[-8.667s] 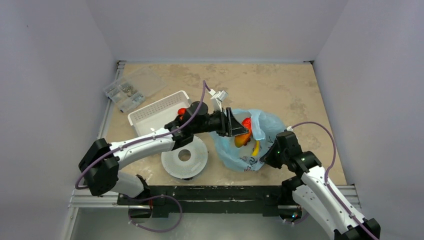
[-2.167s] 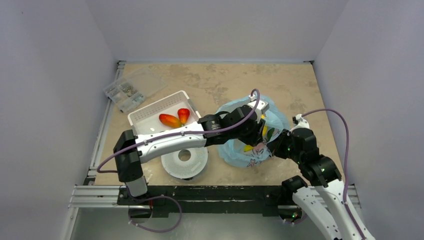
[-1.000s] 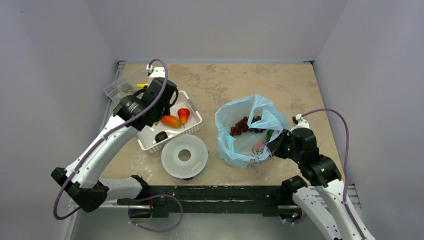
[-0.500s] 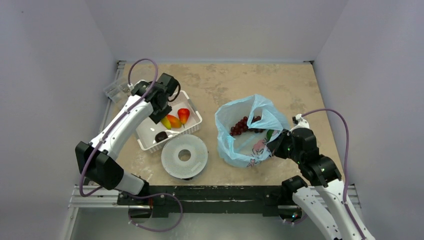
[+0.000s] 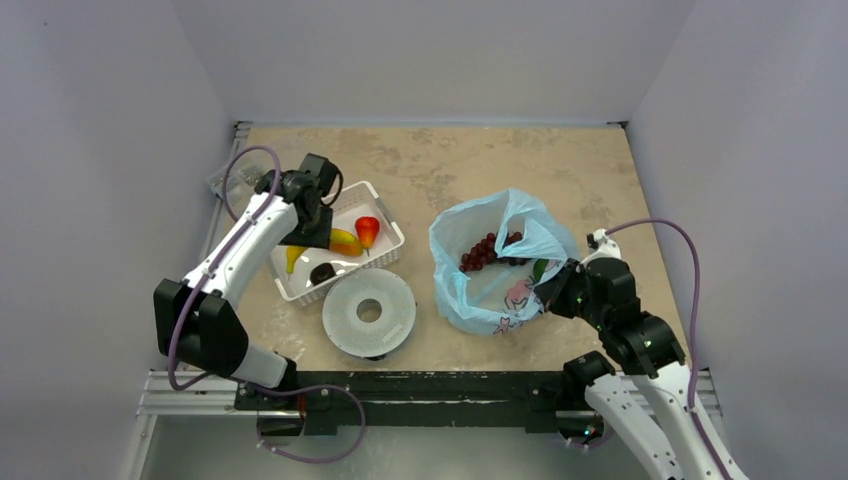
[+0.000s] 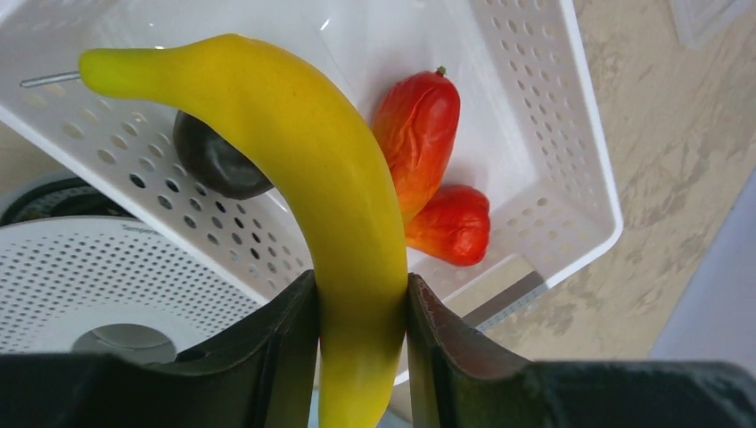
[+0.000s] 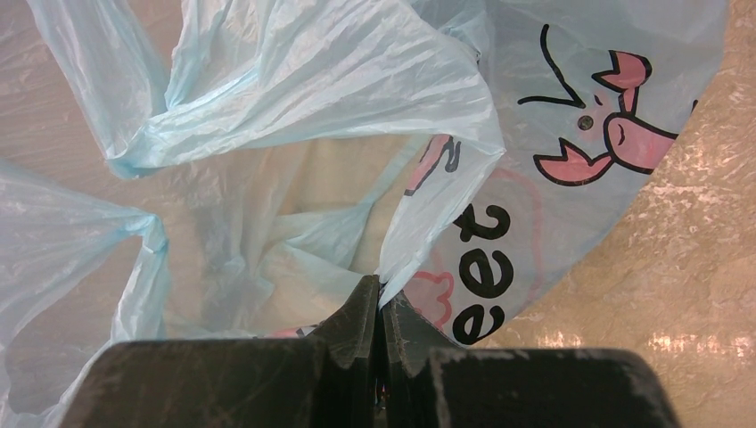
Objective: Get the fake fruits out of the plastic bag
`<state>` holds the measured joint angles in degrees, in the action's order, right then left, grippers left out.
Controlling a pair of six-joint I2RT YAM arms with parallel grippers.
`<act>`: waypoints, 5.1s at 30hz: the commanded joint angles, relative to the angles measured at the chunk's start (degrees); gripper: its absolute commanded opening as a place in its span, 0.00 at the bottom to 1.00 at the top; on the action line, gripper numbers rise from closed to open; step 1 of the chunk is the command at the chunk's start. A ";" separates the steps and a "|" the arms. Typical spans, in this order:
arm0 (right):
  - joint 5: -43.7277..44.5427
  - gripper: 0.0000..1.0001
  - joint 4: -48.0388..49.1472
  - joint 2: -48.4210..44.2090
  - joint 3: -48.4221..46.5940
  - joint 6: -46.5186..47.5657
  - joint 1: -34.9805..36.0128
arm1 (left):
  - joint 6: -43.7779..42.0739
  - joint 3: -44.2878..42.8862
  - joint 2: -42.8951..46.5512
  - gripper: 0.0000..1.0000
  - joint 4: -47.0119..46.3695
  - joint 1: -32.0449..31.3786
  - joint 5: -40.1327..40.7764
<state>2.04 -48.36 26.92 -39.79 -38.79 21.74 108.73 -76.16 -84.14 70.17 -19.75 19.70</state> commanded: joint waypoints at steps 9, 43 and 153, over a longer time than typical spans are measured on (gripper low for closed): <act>0.61 0.00 2.13 -0.99 -0.73 0.19 0.22 | 7.64 1.53 -5.91 0.00 -9.26 12.13 -7.20; 1.20 0.00 1.88 0.44 -0.73 -0.07 0.17 | -37.11 14.42 9.38 1.00 -29.23 11.45 -25.52; 2.57 0.00 5.03 6.10 6.61 -11.83 0.58 | -86.89 -20.68 -41.07 0.31 -48.56 -39.93 1.33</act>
<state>3.57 -43.70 32.60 -31.27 -51.09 22.11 21.93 -93.76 -125.60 19.86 -59.57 22.65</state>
